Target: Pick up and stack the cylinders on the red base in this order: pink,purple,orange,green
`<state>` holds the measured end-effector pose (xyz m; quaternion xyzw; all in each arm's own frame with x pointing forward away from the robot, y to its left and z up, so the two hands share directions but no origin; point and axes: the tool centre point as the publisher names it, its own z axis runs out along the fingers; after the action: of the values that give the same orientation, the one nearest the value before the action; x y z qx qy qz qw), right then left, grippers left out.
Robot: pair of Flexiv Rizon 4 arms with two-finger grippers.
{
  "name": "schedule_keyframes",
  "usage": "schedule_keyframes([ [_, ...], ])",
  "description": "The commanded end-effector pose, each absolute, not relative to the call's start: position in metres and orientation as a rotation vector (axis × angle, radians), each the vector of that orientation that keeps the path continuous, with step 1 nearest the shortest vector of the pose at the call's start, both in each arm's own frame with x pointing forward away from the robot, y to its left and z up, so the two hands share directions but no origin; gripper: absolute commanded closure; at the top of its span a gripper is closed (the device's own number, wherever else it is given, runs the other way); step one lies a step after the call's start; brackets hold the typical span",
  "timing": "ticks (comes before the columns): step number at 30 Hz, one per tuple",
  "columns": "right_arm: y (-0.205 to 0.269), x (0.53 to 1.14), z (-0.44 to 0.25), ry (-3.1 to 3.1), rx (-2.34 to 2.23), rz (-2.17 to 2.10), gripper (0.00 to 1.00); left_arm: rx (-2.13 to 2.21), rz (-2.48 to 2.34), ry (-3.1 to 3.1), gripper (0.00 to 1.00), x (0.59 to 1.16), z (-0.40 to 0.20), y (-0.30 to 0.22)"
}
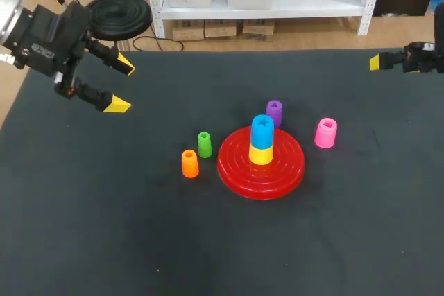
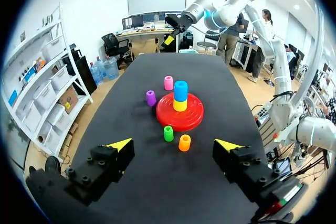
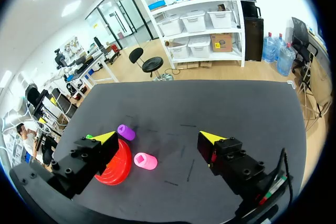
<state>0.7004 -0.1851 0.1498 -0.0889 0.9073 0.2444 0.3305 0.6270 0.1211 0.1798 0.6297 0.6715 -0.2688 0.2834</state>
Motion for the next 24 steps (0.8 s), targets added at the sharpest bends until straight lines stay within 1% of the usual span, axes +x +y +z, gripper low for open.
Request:
schedule_keyframes([
  [1, -0.185, 0.700, 0.150, 2.373, -0.232, 0.638, 0.00, 1.684, -0.716, 1.797, 0.00, 0.626, 0.179, 0.121],
  [7, -0.181, 0.696, 0.163, 2.547, -0.478, 0.296, 0.00, 1.684, -0.716, 1.797, 0.00, 0.626, 0.179, 0.121],
  [13, -0.156, 0.687, 0.159, 2.652, -0.669, 0.075, 0.00, 1.684, -0.716, 1.797, 0.00, 0.626, 0.179, 0.121],
  [15, -0.149, 0.684, 0.154, 2.662, -0.697, 0.053, 0.00, 1.684, -0.716, 1.797, 0.00, 0.626, 0.179, 0.121],
  [24, -0.148, 0.684, 0.153, 2.657, -0.673, 0.013, 0.00, 1.684, -0.716, 1.797, 0.00, 0.626, 0.179, 0.121],
])
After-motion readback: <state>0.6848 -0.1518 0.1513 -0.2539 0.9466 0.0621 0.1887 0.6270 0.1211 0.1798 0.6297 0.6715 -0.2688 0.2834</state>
